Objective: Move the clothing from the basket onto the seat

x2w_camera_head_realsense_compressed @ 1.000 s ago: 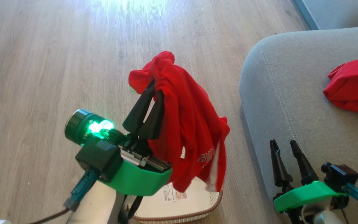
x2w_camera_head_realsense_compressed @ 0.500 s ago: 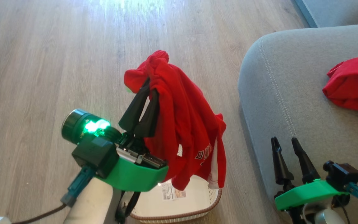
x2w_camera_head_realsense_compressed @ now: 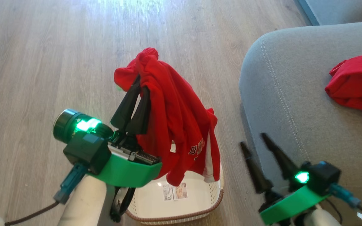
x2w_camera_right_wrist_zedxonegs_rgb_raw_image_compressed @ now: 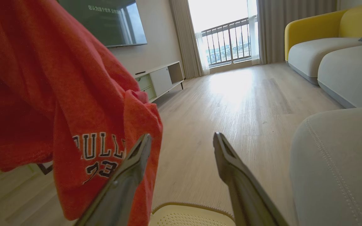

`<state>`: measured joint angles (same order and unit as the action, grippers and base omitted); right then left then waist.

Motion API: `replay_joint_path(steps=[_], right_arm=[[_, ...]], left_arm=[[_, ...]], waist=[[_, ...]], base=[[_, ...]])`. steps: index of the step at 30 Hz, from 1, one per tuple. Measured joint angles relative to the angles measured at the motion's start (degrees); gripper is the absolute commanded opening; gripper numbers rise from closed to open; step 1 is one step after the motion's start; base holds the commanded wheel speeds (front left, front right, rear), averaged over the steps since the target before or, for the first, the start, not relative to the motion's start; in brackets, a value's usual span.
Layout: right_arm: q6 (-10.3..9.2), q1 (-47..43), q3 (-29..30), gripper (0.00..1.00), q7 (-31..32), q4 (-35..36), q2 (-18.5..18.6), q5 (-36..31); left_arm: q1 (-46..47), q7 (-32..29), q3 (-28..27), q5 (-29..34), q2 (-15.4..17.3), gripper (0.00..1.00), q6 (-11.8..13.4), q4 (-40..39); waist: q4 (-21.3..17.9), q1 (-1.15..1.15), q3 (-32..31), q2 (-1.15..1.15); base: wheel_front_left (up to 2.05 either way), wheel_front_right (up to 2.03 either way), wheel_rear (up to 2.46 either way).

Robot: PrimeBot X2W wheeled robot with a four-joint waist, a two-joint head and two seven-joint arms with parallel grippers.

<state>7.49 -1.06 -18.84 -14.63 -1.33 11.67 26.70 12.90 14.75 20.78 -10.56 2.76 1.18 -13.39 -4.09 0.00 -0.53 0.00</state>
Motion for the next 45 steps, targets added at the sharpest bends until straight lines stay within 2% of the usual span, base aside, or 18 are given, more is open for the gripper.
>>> replay_joint_path(steps=[5, 10, 14, 19, 26, 36, 45], right_arm=[[0.01, 2.14, -9.20, 1.00, 0.00, 4.60, 5.15, -0.60], [0.01, 4.83, -12.61, 1.00, 0.00, 5.34, 6.32, -2.03], [0.00, 6.62, -12.39, 1.00, 0.00, 2.97, 4.83, -2.16], [0.01, 9.52, -15.92, 1.00, 0.00, 1.03, 4.78, -3.61], [0.01, 14.17, -20.43, 1.00, 0.00, -2.01, 6.16, -10.82], [0.01, 15.95, -22.36, 1.00, 0.00, -7.60, 5.89, -19.34], [0.01, 16.72, -18.84, 1.00, 0.00, -10.13, -0.05, -22.04]], left_arm=[[0.01, 0.00, 0.09, 0.08, 0.00, 0.00, -0.51, 0.97], [0.00, 0.00, 2.09, 0.73, 0.00, 0.00, -1.14, 1.86], [0.00, 0.00, 4.00, 0.57, 0.01, 0.00, -1.56, 2.66], [0.00, 0.00, 6.23, 0.51, 0.04, 0.00, -1.58, 3.28], [0.01, 0.00, 9.07, -0.03, 0.11, 0.00, -2.58, 4.08], [0.05, -0.01, 10.95, -1.23, 0.15, 0.00, -2.56, 4.00], [0.19, -0.01, 14.58, -1.31, 0.19, 0.00, -3.53, 4.13]], waist=[[0.26, 0.00, 0.17, 0.00], [0.68, 0.00, 0.21, 0.00], [1.35, 0.00, 0.12, 0.00], [2.48, 0.00, 0.11, 0.00], [3.81, 0.00, 0.01, 0.00], [4.32, 0.00, -0.11, 0.00], [4.92, 0.00, -0.11, 0.00]], base=[[0.00, 0.00, 0.00], [0.00, 0.00, 0.00], [0.00, 0.00, 0.00], [0.00, 0.00, 0.00], [0.00, 0.00, 0.00], [0.00, 0.00, 0.00], [0.00, 0.00, 0.00]])
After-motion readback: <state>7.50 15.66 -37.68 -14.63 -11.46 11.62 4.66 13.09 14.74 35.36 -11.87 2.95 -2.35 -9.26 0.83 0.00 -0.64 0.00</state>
